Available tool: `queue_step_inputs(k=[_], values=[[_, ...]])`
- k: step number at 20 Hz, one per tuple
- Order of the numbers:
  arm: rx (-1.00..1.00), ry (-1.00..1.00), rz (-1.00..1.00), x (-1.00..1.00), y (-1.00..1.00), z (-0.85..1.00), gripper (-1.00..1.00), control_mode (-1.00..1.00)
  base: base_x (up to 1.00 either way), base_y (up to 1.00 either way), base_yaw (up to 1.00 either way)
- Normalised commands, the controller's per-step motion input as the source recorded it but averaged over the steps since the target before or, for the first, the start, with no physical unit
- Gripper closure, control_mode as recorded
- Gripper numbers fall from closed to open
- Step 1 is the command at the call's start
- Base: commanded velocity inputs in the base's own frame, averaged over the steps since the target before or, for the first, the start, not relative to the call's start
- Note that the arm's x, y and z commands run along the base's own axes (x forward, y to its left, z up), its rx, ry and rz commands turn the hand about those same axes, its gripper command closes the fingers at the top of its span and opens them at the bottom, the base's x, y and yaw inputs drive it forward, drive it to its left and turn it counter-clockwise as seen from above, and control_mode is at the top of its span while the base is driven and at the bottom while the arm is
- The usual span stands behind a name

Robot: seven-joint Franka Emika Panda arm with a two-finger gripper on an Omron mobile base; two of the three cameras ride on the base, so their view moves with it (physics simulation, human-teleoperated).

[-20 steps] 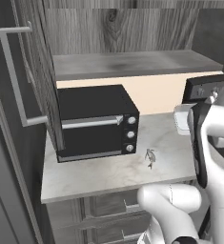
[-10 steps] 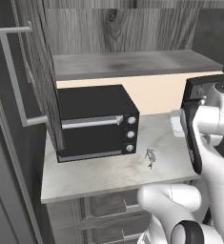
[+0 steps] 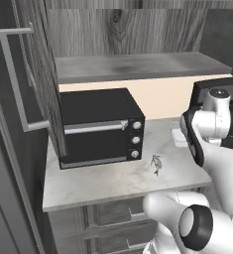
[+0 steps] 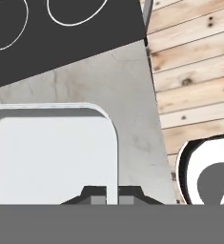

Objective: Retrieve the tupperware from the cabinet, then place the raw meat into the tupperware to avoid contamination.

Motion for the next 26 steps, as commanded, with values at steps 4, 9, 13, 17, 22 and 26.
queue_step_inputs(k=[4,9,13,17,22,26], values=[[0.07,0.01,0.05,0.28,-0.01,-0.38,1.0,-1.0,0.0,0.0,0.0],[0.05,0.0,0.04,0.26,-0.01,-0.32,1.0,-1.0,0.0,0.0,0.0],[0.02,0.0,0.03,0.23,-0.07,-0.32,1.0,-1.0,0.0,0.0,0.0],[0.0,0.07,0.0,0.21,-0.11,-0.31,1.0,-1.0,0.0,0.0,0.0],[-0.05,0.17,0.0,0.16,-0.03,-0.21,1.0,-1.0,0.0,0.0,0.0],[-0.05,0.16,0.0,0.07,0.0,-0.21,1.0,-1.0,0.0,0.0,0.0]])
